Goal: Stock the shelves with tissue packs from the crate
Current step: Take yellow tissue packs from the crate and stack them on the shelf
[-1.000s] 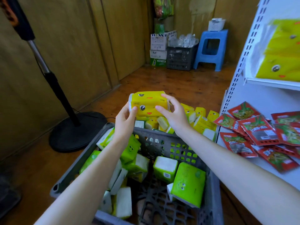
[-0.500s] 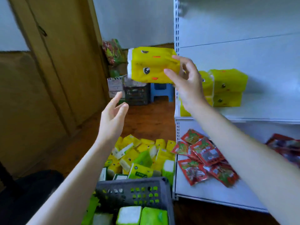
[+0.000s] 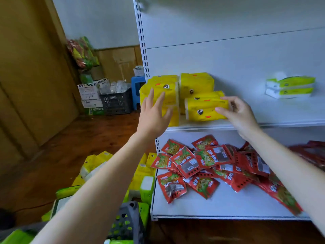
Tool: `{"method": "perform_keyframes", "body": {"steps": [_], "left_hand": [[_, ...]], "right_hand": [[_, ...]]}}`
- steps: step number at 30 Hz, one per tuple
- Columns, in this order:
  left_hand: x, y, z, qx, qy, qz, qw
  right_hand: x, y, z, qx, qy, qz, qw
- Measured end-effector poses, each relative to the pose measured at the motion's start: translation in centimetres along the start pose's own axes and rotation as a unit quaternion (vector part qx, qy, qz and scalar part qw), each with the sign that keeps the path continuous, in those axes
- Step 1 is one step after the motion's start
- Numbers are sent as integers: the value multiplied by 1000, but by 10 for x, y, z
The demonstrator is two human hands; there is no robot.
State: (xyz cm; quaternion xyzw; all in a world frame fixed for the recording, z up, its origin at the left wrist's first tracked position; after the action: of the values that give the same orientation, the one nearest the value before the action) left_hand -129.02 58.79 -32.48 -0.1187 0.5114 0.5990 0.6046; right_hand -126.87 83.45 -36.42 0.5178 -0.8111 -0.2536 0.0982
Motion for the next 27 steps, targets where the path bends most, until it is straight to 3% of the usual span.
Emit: {"method": "perform_keyframes", "body": {"steps": [4, 15, 19, 21, 23, 25, 27], "left_hand": [[18, 0, -8, 0, 0, -23, 1000], [13, -10, -14, 43, -34, 3, 999], [3, -22, -32, 33, -55, 18, 998], [-6, -31, -48, 18, -57, 26, 998], [-15, -42, -69, -12, -50, 31, 998], [-23, -59, -96, -59, -37, 29, 997], [-29, -84, -127, -105, -26, 20, 994]], "right_hand": [[9, 5, 20, 8, -112, -25, 993], [17, 11, 20, 55, -159, -88, 982], [20, 8, 6, 56, -219, -54, 973], [18, 2, -21, -8, -246, 15, 969], [32, -13, -58, -154, -217, 63, 962], [69, -31, -84, -255, -158, 34, 953], [123, -57, -95, -281, -92, -43, 954]]}}
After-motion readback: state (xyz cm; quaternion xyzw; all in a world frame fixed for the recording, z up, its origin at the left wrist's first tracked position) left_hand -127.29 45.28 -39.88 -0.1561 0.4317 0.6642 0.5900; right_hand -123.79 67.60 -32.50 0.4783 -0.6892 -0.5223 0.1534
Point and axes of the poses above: each hand's wrist, its own y-axis towards the middle knuckle, its own x-axis out of the palm, z = x × y, the point moved 4 cm from there along y, towards the middle knuckle, and after that the axes turned 2 degrees about -x, right-handed, at the moved point
